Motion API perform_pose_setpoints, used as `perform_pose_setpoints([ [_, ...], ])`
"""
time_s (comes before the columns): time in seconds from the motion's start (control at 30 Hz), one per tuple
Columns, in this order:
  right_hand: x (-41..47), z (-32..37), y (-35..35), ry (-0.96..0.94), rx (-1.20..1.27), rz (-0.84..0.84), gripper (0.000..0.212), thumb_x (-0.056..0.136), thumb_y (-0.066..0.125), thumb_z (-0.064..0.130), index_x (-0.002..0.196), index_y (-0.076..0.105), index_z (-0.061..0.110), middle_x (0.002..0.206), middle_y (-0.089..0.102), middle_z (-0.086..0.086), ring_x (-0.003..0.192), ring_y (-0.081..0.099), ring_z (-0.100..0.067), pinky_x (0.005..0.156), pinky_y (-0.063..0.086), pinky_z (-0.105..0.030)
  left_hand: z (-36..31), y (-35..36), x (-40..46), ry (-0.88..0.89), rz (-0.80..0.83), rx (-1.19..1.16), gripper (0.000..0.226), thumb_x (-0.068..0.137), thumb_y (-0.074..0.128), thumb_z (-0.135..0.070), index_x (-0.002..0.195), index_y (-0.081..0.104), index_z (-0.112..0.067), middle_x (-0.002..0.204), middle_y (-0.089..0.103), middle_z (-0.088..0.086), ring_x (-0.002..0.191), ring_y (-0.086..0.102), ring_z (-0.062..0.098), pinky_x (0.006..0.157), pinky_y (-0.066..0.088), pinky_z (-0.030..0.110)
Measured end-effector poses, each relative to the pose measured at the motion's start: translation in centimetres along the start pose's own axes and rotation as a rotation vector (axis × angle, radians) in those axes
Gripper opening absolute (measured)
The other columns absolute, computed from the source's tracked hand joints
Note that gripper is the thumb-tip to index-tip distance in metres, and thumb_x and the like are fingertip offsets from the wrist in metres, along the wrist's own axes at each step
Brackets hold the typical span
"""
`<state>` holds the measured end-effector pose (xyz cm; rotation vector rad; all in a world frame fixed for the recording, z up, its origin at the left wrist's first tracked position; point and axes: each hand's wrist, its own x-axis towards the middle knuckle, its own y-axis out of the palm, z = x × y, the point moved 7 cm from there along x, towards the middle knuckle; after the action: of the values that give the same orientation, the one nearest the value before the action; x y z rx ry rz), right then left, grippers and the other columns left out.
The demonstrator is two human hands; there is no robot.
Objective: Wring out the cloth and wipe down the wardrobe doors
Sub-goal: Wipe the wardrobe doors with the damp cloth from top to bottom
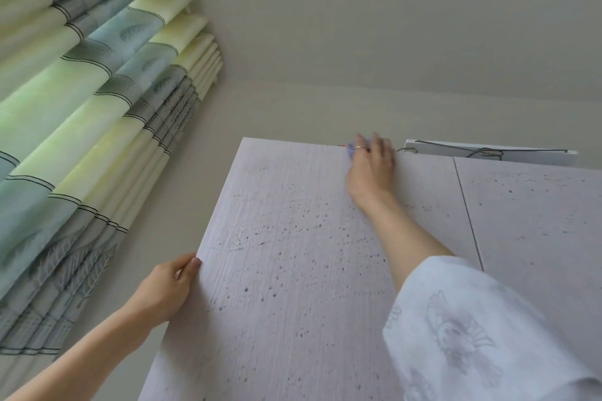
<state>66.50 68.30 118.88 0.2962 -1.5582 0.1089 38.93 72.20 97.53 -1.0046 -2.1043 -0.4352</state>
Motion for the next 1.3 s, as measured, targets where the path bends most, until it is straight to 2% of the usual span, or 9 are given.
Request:
perform_pose_setpoints([
  [0.2,-4.9,13.9,3.4,-0.486,0.069,0.274,0.055,0.093,0.035,0.002,0.146,0.03,0.017,0.156,0.013,-0.009,0.144,0.009,-0.025,0.116,0.005,-0.031,0.0,-0.1,0.1,-0.007,0.033,0.046,0.031,0.1,0.038,-0.03,0.123,0.058,-0.026,0.097,0.056,0.005,0.087,0.055,0.032,0.061,0.049,0.027],
  [0.3,-3.0,9.5,2.0,-0.376,0.112,0.181,0.051,0.094,0.04,0.006,0.142,0.038,0.02,0.154,0.023,-0.009,0.141,0.019,-0.024,0.113,0.013,-0.026,0.0,-0.1,-0.1,-0.012,0.046,0.046,0.03,0.1,0.037,-0.031,0.122,0.058,-0.027,0.098,0.056,0.005,0.083,0.053,0.027,0.06,0.049,0.026],
  [0.43,-1.2,-0.5,-1.1,0.003,0.092,-0.055,0.045,0.095,0.039,0.006,0.139,0.042,0.014,0.147,0.033,-0.014,0.134,0.028,-0.03,0.11,0.02,-0.033,-0.3,0.0,-0.8,-0.063,0.089,-0.102,0.021,0.099,0.039,-0.032,0.108,0.058,-0.033,0.082,0.054,0.002,0.066,0.048,0.018,0.055,0.046,0.023],
  [0.57,-0.9,-2.0,-0.9,0.17,0.047,-0.083,0.046,0.092,0.04,0.004,0.138,0.041,0.01,0.148,0.027,-0.016,0.136,0.021,-0.033,0.112,0.015,-0.037,-0.3,0.0,-1.3,-0.131,0.151,-0.216,0.019,0.099,0.04,-0.033,0.093,0.057,-0.04,0.08,0.055,-0.003,0.063,0.047,0.014,0.059,0.046,0.022],
  [0.83,-3.7,13.6,3.9,-0.338,0.154,0.141,0.051,0.095,0.034,0.007,0.145,0.031,0.018,0.156,0.012,-0.008,0.144,0.003,-0.028,0.115,0.001,-0.031,0.0,0.1,-1.1,-0.101,0.195,-0.209,0.021,0.1,0.039,-0.032,0.109,0.055,-0.042,0.086,0.055,-0.005,0.066,0.048,0.01,0.065,0.05,0.024],
  [0.97,-6.4,19.2,5.7,-0.646,0.135,0.268,0.046,0.096,0.04,0.011,0.14,0.041,0.024,0.155,0.02,-0.004,0.143,0.012,-0.023,0.114,0.004,-0.027,-0.1,0.1,-1.1,-0.09,0.188,-0.197,0.021,0.1,0.038,-0.033,0.111,0.053,-0.041,0.089,0.055,-0.005,0.067,0.048,0.01,0.067,0.051,0.026],
  [1.03,-5.6,18.4,5.6,-0.651,0.129,0.264,0.046,0.096,0.039,0.009,0.139,0.043,0.024,0.154,0.024,-0.004,0.142,0.016,-0.022,0.113,0.007,-0.025,-0.2,0.1,-1.2,-0.076,0.188,-0.183,0.02,0.1,0.037,-0.033,0.11,0.053,-0.041,0.09,0.055,-0.005,0.068,0.049,0.01,0.067,0.052,0.026],
  [1.2,-1.1,10.7,3.3,-0.25,0.096,0.133,0.049,0.097,0.035,0.007,0.144,0.035,0.019,0.155,0.017,-0.008,0.143,0.011,-0.026,0.116,0.008,-0.031,-0.2,0.1,-1.2,-0.049,0.147,-0.17,0.019,0.101,0.036,-0.031,0.105,0.052,-0.041,0.083,0.055,-0.01,0.067,0.05,0.009,0.063,0.05,0.023],
  [1.3,-4.0,12.9,3.5,-0.45,0.204,0.124,0.041,0.094,0.042,0.004,0.131,0.053,0.016,0.151,0.03,-0.01,0.141,0.02,-0.024,0.115,0.009,-0.028,0.0,0.2,-1.1,-0.062,0.126,-0.186,0.018,0.1,0.037,-0.031,0.104,0.053,-0.04,0.081,0.055,-0.009,0.067,0.05,0.01,0.068,0.051,0.026],
])
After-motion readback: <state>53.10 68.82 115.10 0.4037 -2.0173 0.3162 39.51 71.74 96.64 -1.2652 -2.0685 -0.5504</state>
